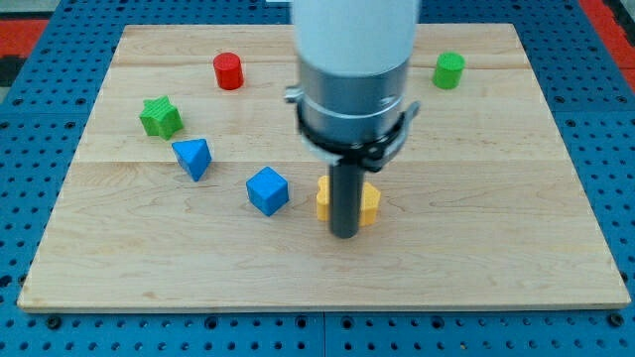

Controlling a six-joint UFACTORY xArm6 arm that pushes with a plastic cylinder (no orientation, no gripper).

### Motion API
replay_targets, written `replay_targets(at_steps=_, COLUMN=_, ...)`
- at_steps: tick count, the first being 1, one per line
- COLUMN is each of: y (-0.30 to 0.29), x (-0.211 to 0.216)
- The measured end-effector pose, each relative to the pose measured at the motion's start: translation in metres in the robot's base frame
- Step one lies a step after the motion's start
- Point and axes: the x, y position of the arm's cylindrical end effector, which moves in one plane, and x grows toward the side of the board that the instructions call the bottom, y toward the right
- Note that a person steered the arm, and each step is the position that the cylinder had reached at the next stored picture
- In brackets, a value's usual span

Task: Push the green star to the right

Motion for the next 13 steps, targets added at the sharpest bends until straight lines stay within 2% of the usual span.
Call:
replay_targets(at_steps=2, y=0.084, x=-0.007)
replay_targets(at_steps=3, y=0.110, x=0.016)
replay_targets(at_steps=4, y=0.153, x=0.019)
replay_targets(at_steps=8, y=0.201, x=0.019)
replay_targets(at_steps=9, y=0.172, x=0.019)
replay_targets(at_steps=11, y=-0.070, x=0.020)
replay_targets(at_steps=12, y=-0.201, x=0.006)
replay_targets(at_steps=13, y=-0.275, x=-0.062)
